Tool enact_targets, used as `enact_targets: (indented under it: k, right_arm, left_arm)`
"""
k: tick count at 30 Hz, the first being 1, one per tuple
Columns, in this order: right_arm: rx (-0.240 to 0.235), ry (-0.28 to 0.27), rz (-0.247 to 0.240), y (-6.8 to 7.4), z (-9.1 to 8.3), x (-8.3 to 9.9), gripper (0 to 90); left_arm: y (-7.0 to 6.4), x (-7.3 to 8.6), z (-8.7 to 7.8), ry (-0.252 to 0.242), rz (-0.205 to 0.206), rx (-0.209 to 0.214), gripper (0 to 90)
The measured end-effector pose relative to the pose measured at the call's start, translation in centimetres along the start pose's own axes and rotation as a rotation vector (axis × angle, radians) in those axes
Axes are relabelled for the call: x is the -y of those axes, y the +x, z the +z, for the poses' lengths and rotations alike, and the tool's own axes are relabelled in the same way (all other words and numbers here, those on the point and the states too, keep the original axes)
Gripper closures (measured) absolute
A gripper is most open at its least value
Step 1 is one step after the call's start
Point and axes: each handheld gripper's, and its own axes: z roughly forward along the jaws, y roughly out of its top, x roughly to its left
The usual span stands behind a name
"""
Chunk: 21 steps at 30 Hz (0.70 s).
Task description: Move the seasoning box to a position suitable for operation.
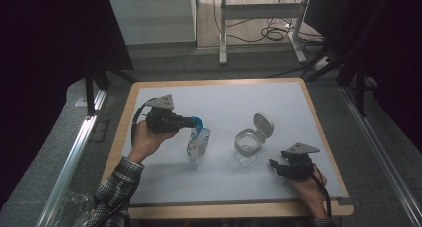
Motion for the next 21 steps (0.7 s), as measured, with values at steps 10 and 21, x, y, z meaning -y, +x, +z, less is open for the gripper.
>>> enact_targets:
  k: [10, 21]
  right_arm:
    - [-0.001, 0.001, 0.001, 0.0, 0.0, 0.0, 41.4]
    - [-0.002, 0.001, 0.003, 0.0, 0.0, 0.0, 41.4]
  left_arm:
    - [0.0, 0.1, -0.5, -0.024, -0.048, -0.076, 90.0]
    - [-0.2, 0.3, -1.7, -0.032, -0.102, -0.161, 90.0]
